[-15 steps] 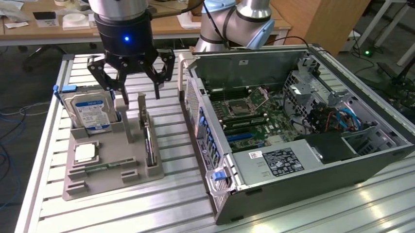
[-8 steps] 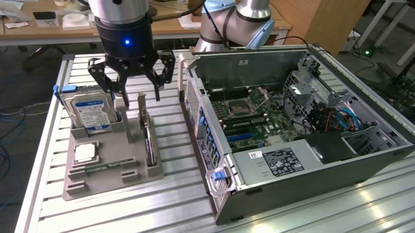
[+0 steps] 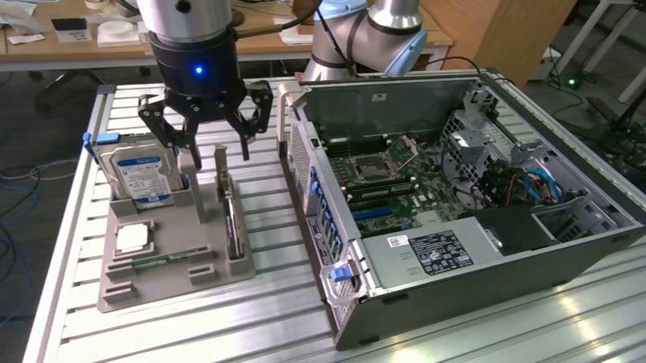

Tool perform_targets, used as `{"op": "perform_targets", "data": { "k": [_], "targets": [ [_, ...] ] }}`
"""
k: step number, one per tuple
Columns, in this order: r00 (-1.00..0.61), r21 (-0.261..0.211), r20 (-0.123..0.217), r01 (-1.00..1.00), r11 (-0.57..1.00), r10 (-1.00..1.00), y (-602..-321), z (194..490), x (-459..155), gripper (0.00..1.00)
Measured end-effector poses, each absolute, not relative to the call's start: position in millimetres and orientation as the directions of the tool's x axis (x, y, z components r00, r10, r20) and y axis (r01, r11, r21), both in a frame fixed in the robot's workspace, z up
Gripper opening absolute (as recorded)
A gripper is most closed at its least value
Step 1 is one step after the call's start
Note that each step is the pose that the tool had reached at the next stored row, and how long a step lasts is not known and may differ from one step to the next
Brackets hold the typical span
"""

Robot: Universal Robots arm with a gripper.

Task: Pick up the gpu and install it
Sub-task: 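Pick up the gpu and move the gpu toward the slot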

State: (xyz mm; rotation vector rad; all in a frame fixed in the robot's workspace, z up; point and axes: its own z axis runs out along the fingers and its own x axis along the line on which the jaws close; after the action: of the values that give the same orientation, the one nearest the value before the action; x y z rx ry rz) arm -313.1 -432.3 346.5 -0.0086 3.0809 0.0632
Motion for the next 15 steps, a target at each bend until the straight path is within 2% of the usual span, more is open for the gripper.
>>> {"op": "perform_targets", "data": {
  "k": [15],
  "targets": [
    [-0.998, 0.034, -0.059, -0.007, 0.999, -0.005, -433.1, 338.2, -312.9, 0.65]
  ]
}}
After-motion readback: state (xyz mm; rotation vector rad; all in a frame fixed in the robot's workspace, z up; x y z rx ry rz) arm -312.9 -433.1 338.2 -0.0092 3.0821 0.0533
